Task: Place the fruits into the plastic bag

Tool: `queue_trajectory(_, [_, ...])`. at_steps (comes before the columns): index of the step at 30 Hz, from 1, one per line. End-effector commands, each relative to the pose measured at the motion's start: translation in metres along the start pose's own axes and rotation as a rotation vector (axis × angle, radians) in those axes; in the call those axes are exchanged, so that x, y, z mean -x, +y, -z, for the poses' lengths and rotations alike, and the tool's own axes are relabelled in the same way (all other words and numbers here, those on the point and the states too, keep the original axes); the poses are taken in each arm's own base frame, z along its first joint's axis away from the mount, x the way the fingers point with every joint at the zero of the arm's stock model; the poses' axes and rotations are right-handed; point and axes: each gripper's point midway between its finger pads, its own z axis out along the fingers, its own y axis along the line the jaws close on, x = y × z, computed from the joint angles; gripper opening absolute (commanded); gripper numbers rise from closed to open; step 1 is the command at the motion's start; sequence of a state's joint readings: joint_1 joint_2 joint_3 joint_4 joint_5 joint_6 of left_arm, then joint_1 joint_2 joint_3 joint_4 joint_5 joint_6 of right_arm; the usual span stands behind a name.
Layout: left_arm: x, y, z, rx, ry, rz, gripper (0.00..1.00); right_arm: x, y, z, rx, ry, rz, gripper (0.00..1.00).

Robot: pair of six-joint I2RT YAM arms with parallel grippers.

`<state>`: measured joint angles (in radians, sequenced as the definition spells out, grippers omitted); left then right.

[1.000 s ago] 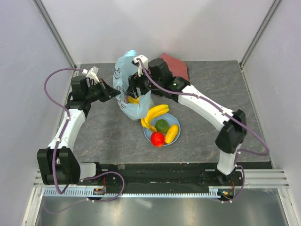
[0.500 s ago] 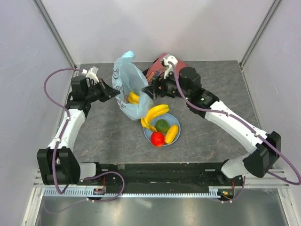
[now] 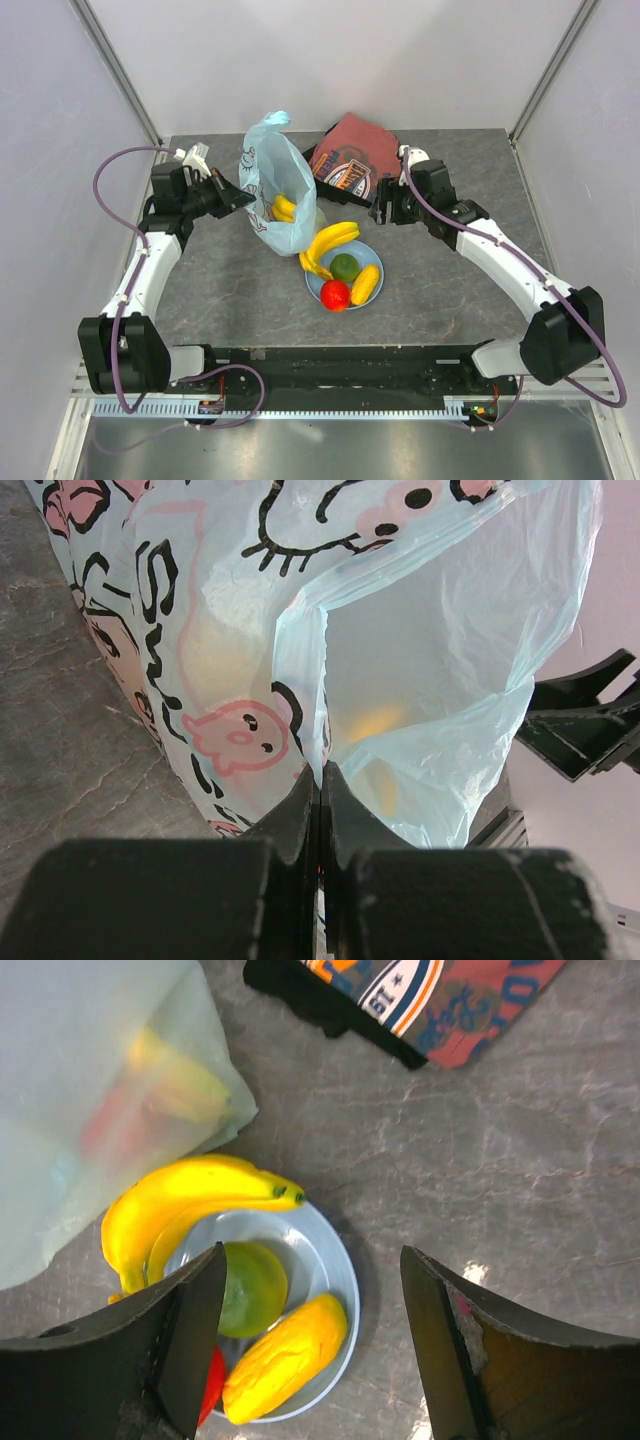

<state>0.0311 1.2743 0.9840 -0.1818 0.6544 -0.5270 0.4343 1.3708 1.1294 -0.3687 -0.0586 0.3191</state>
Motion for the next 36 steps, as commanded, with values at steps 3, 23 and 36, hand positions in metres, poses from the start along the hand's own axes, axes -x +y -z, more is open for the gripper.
queue_trajectory(3, [0.008, -0.005, 0.001, -0.006, -0.021, -0.021, 0.01, -0.024, 0.021, -0.015, 0.098, 0.085, 0.034, 0.76])
queue_trajectory(23, [0.013, -0.008, 0.006, 0.009, -0.032, -0.037, 0.02, -0.025, 0.048, -0.08, 0.208, 0.094, 0.581, 0.8])
queue_trajectory(36, [0.012, -0.008, 0.007, 0.014, -0.021, -0.052, 0.01, -0.042, 0.058, -0.093, 0.393, 0.168, 0.774, 0.74])
